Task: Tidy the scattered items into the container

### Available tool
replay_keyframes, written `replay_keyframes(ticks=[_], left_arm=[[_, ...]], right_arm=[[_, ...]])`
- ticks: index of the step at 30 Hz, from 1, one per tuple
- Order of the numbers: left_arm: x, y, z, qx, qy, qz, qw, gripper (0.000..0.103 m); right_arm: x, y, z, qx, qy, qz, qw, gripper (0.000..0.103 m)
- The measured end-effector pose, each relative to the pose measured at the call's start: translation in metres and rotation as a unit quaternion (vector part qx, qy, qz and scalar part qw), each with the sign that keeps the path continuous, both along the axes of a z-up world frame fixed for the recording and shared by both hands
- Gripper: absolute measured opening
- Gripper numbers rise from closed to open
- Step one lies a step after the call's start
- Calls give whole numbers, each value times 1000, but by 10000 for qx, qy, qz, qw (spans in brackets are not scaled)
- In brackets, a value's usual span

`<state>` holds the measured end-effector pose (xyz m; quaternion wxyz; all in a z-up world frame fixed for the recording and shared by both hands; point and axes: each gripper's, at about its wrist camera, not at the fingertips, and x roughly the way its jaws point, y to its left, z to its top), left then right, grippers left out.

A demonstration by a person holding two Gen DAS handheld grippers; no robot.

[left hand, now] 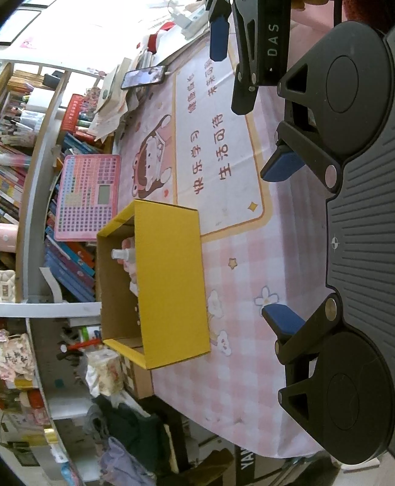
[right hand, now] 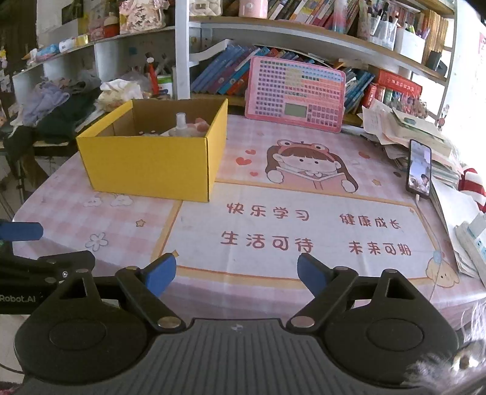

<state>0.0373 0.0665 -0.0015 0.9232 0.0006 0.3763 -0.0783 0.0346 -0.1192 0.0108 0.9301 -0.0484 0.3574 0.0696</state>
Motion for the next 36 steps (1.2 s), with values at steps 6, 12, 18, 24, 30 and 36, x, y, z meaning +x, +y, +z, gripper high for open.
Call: replay_keyframes(ticks=[6,12,18,24,30,36], left_arm=[[3,0,-2,-34,88,18,10000,90],[3,-2,-1,25,71,-32,10000,99],[2,-4,-2,45,118,-43,9999,99],[1,-4,-3,40,148,-73,9999,100],[1,-4,-2,32,165,-64,9998,100],[1,-4,-3,26,189,-60,9998,100]], right_arm=[[1,-2,-1,-3,27,-4,10000,90],[2,-2,-1,6,32,18,10000,92],[4,-1,-1,29,77,61,9999,93],[3,-1,-1,53,97,57,9999,93],[2,0,-2,77,126,85,9999,93],[2,0,-2,78,162,112,9998,96]])
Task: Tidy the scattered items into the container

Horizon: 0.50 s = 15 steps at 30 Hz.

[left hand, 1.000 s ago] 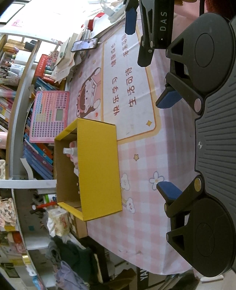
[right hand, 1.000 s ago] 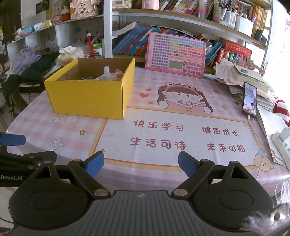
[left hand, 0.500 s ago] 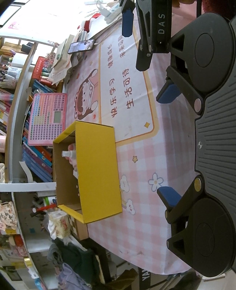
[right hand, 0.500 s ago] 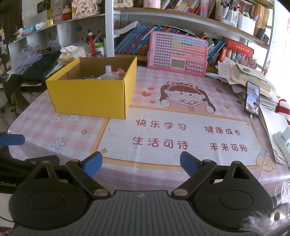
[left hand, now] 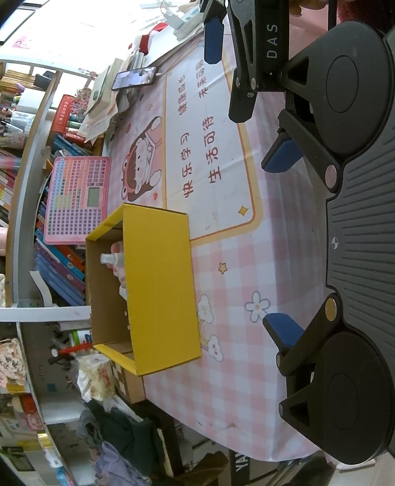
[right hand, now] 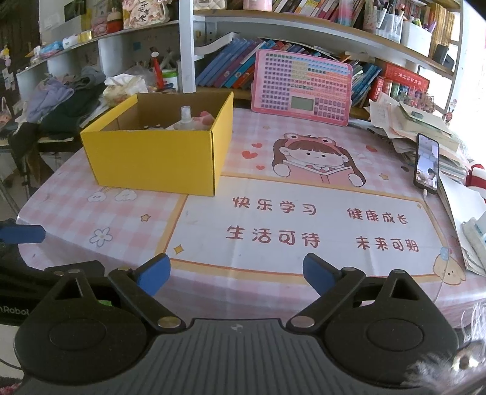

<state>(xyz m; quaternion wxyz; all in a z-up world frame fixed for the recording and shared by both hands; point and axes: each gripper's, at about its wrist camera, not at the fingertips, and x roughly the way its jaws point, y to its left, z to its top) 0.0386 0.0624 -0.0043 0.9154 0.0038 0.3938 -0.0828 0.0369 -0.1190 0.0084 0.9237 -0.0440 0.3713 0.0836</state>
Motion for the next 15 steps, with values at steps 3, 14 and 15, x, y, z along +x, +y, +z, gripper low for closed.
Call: replay_keyframes(ticks=[3,14,15], left_arm=[[0,1,-1,-40,29,26,10000,101],[0,0,-3,36,95,93,9999,101],[1,0,-3,21,108,100,9999,101]], right_arm=[[1,-1,0,11,37,-13,10000,98],[2,-2,-3,11,96,-22,10000,99],[2,-2,-3,12,95,-22,10000,99]])
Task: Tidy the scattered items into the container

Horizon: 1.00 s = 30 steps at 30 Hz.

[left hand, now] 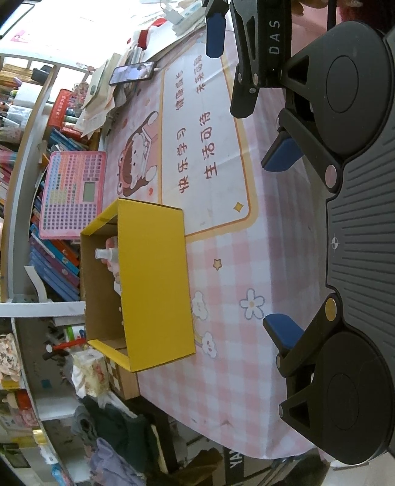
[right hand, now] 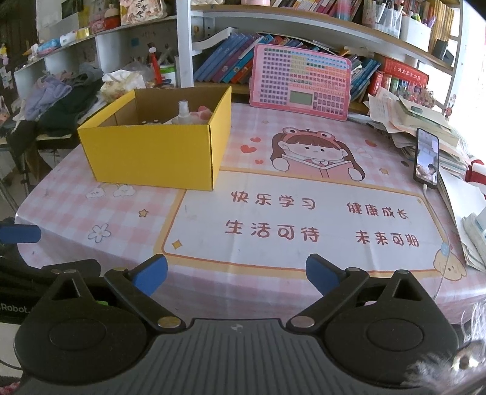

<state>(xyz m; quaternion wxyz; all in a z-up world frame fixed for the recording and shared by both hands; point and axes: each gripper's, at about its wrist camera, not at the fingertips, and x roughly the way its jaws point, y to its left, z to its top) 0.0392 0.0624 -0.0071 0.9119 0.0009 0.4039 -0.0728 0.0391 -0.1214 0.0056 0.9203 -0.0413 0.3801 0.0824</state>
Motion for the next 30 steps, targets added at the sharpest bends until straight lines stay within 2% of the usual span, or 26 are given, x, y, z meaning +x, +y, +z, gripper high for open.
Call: replay_keyframes(ticks=[21,30], left_arm=[[7,1,-3,-62,99,71,9999,103],[9,2,0,-324,-67,28,9994,103]], right_arm=[[3,-1,-2,20,44,4,10000,99],[9,-2,-2,54,83,36,9999,99]])
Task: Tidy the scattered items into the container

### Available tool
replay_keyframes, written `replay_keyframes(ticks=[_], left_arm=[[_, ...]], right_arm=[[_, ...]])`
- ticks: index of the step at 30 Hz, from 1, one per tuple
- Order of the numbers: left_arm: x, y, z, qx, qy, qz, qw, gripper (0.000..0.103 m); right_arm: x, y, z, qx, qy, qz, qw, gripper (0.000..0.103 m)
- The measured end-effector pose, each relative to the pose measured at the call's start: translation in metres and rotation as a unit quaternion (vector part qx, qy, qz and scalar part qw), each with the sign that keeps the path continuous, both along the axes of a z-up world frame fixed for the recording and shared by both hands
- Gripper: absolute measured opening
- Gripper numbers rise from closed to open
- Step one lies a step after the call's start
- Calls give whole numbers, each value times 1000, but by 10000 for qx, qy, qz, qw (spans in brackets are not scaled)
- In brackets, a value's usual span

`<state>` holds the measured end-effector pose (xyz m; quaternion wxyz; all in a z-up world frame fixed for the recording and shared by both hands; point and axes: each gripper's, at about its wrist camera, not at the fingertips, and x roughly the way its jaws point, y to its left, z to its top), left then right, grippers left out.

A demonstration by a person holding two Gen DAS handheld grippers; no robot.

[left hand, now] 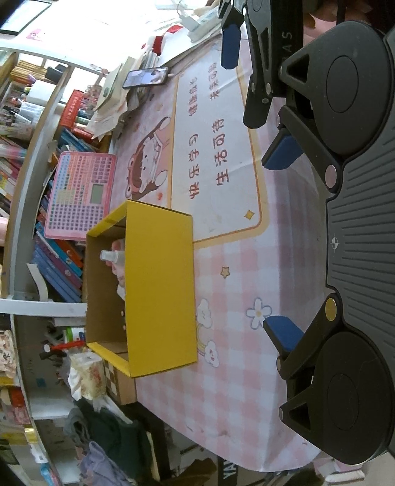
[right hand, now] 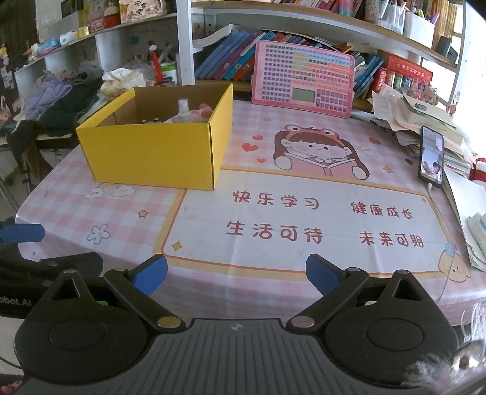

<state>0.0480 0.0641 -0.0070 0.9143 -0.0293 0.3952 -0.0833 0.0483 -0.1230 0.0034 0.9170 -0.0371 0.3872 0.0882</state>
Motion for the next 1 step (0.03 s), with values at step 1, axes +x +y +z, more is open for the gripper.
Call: replay_keyframes(ticks=[1], left_arm=[[1,0,0,-8,5,6,10000,103]], right_arm=[[1,0,0,1,11,-6,10000,99]])
